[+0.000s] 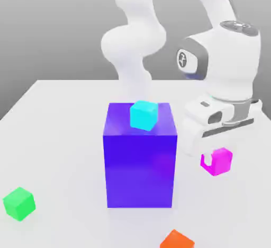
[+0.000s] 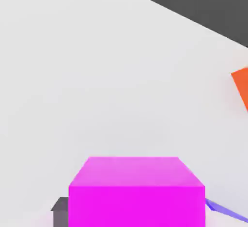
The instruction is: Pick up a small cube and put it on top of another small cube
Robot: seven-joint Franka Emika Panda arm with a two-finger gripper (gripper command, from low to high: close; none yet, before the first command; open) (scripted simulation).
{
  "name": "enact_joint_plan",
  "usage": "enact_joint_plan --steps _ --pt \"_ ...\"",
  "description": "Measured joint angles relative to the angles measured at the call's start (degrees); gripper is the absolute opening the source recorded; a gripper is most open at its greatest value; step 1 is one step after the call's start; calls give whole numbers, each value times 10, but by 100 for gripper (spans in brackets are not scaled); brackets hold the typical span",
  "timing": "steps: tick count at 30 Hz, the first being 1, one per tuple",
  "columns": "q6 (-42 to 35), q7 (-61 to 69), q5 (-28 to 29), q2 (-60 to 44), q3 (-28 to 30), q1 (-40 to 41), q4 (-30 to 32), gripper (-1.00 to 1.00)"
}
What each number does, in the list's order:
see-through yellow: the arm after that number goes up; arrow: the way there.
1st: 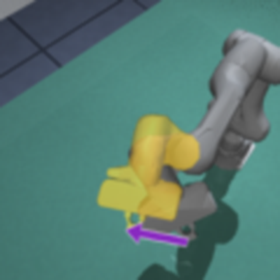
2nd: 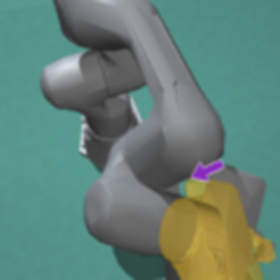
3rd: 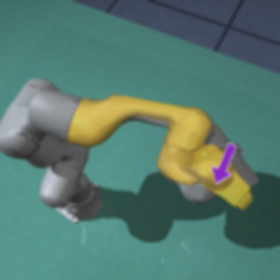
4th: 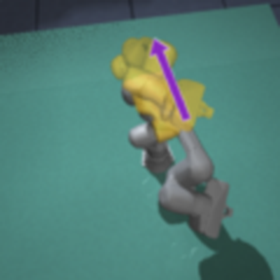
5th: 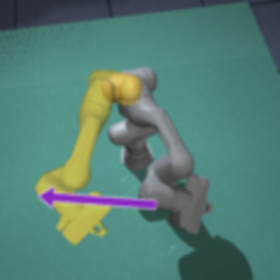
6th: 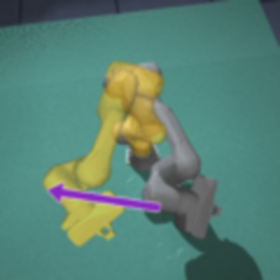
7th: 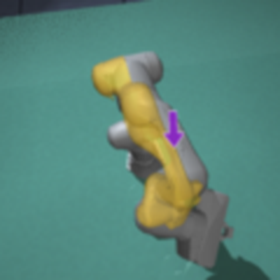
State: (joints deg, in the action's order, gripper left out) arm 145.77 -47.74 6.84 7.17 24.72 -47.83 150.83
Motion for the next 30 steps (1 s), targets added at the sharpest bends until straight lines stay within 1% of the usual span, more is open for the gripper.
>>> enact_joint_plan --steps 9,16,20,24,27,30 --pt "-107 59 60 81 44 68 -38 -100" --pt "-146 146 91 106 100 124 -70 -100" --pt "-148 209 101 103 142 152 -86 -100" --pt "-133 283 100 84 193 176 -100 -100" --pt "-112 348 86 60 238 187 -108 -100" --pt "-81 426 52 22 285 194 -114 -100"
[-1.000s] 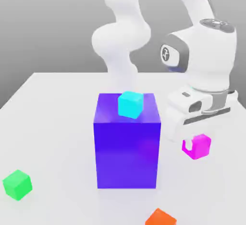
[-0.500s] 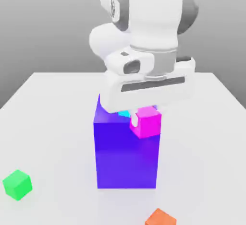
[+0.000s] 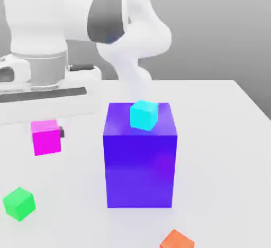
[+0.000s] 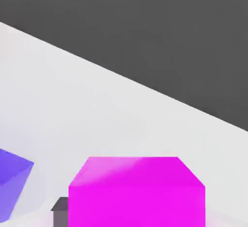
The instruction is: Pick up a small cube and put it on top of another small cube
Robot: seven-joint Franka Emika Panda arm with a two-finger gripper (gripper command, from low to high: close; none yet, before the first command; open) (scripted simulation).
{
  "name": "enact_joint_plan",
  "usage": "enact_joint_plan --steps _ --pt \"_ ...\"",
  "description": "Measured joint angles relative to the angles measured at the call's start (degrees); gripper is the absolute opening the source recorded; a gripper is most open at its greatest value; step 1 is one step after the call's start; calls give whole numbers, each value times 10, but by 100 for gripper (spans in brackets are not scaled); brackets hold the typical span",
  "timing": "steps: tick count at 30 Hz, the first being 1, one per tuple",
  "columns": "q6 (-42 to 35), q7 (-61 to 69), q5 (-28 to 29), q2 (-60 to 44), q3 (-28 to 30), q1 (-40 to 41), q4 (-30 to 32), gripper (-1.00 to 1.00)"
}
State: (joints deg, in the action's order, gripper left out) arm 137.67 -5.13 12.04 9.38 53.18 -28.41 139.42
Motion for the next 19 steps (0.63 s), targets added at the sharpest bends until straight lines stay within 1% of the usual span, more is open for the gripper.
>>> enact_joint_plan --steps 3,5,8,9,15,16,19 --pt "36 104 -70 -56 43 9 -4 -100" --pt "56 191 -138 -105 46 31 -2 -100" --pt "80 324 -243 -176 2 97 -1 -100" --pt "86 360 -267 -195 -14 114 3 -100" --pt "146 491 -420 -307 -135 216 -7 -100" --pt "154 502 -436 -319 -149 226 -8 100" --pt "154 502 -436 -319 -149 226 -8 100"
